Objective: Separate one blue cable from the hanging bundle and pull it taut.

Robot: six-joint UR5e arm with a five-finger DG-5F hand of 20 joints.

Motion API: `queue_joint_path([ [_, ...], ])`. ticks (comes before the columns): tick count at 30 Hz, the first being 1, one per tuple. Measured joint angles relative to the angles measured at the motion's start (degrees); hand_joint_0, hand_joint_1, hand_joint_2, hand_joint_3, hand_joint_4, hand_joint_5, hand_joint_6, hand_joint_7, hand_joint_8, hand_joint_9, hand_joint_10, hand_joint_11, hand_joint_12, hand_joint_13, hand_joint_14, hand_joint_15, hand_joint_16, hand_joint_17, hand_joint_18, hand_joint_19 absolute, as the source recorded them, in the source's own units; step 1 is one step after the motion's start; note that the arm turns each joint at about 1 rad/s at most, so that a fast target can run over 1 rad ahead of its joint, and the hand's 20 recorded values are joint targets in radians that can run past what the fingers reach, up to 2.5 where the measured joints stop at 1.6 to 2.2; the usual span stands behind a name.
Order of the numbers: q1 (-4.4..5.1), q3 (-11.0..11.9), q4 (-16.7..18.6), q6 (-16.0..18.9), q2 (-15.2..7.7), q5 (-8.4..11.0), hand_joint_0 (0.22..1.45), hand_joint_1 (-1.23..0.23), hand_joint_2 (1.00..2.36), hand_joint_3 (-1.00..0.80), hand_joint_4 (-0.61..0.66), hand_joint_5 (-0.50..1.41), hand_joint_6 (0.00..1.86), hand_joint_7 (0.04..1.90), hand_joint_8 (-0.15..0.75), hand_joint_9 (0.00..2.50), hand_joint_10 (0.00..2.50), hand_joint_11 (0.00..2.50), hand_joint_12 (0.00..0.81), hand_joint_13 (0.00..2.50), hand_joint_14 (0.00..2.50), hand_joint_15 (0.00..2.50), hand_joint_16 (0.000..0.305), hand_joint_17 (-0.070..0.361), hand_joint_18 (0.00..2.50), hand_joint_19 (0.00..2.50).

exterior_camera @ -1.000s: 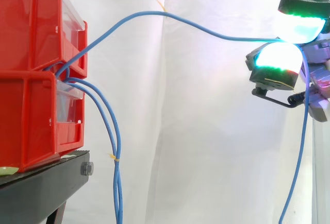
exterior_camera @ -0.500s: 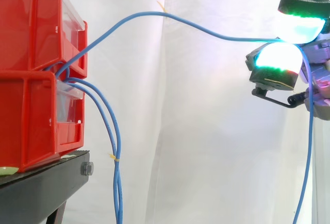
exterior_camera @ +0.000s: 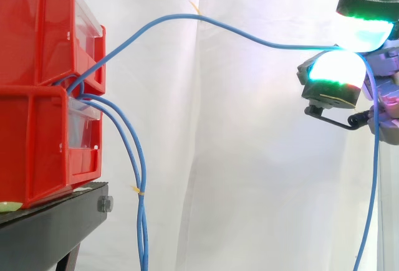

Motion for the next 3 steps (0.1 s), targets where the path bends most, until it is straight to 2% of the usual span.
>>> queue_joint_path([
  [3, 0.0, 0.01, 0.0, 0.0, -0.01, 0.0, 0.74, -0.71, 1.02, -0.22, 0.07, 0.15, 0.5, 1.25, 0.148, 2.0, 0.02, 0.49, 0.225, 1.37, 0.02, 0.56, 0.045, 0.101, 1.09, 0.64],
])
